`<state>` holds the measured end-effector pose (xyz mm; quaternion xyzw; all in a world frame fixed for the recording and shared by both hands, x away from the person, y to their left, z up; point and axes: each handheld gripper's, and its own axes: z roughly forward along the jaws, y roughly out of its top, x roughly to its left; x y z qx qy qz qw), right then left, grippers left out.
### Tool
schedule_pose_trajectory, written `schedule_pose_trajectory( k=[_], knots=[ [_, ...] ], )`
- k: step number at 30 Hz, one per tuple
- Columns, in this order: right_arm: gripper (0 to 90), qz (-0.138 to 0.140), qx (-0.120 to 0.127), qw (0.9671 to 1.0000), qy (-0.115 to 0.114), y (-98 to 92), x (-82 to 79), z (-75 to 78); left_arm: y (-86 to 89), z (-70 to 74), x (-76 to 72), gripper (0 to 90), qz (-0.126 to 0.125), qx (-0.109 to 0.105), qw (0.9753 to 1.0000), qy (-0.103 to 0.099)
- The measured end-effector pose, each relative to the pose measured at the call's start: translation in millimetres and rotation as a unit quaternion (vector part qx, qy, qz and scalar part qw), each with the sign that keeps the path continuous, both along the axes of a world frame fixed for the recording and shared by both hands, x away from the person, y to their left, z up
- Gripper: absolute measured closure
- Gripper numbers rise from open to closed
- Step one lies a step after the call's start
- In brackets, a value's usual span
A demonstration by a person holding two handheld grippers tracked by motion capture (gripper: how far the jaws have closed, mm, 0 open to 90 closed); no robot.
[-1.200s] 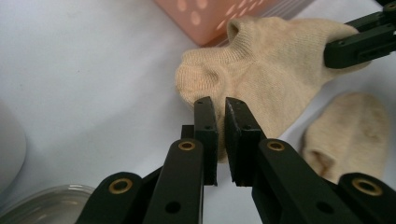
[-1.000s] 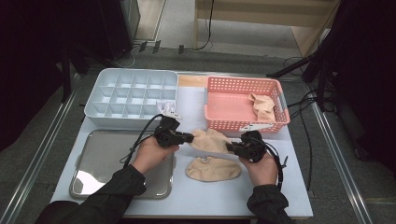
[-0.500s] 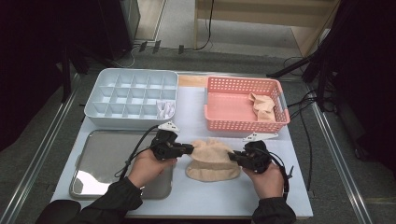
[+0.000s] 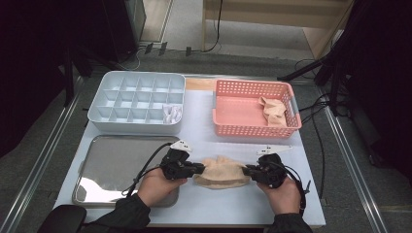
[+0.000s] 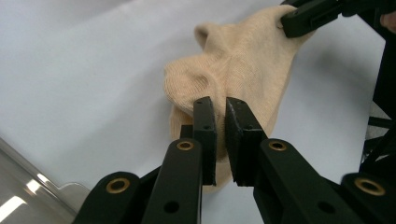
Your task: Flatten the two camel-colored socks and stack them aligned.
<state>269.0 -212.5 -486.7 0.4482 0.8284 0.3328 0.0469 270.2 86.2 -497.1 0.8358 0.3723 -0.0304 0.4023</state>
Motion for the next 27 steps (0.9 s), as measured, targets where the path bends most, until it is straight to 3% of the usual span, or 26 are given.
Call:
schedule_pose_trajectory(
  k=[6, 12, 19, 23, 27],
  knots=[
    [69.8, -0.003, 0.002, 0.9999, -0.016, -1.5, 0.2, 2.4, 1.6, -5.0, -2.9, 83.9, 0.002, 0.005, 1.0, 0.003],
    [71.3, -0.014, 0.024, 0.9989, -0.039, -4.0, 0.2, 9.7, 2.3, -7.4, -8.7, 83.2, 0.002, 0.01, 0.9999, 0.002],
    [73.0, -0.001, 0.005, 0.9998, -0.018, 4.8, 2.9, -1.4, 3.4, -11.2, -13.8, 81.6, -0.001, 0.02, 0.9998, 0.004],
    [73.1, 0.006, 0.001, 0.9998, -0.02, 9.9, 2.1, -2.5, 8.0, -7.6, -12.9, 75.6, -0.002, 0.009, 0.9999, 0.009],
    [73.2, 0.011, -0.005, 0.9998, -0.016, 13.2, 1.4, -5.2, 13.4, 1.5, -8.9, 70.4, 0.009, 0.006, 0.9999, -0.013]
  ],
)
